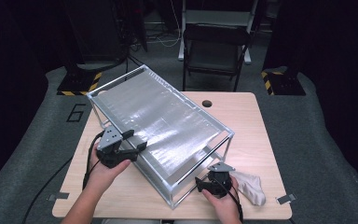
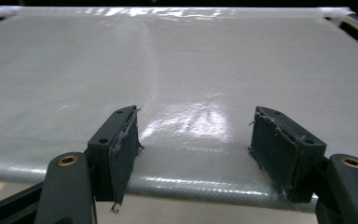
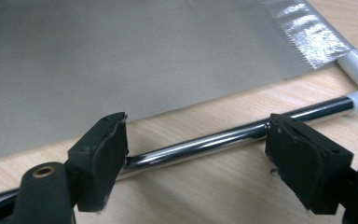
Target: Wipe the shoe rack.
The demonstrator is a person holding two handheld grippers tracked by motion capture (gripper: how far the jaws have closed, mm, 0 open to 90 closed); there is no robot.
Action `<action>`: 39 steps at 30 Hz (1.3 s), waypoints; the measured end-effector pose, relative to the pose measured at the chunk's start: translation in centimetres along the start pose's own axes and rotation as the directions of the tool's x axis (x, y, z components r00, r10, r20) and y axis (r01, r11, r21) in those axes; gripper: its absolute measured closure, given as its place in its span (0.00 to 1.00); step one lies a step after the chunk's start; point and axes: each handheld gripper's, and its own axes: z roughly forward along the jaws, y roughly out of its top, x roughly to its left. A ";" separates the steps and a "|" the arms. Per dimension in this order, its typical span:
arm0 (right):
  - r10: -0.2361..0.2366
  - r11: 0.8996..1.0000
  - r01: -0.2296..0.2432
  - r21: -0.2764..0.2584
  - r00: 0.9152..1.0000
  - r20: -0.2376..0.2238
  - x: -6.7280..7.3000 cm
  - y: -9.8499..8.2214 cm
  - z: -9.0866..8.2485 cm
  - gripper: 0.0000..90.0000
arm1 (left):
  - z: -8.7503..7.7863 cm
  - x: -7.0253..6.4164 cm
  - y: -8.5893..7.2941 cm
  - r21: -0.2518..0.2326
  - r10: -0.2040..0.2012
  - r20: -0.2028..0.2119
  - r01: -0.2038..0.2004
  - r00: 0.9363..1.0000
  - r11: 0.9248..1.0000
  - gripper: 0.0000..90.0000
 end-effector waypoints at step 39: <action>0.022 0.998 -0.011 -0.062 0.985 0.170 -7.1 -2.5 -6.7 0.50 | 0.8 -2.4 -0.9 -0.062 -0.052 0.000 0.052 0.999 0.997 0.36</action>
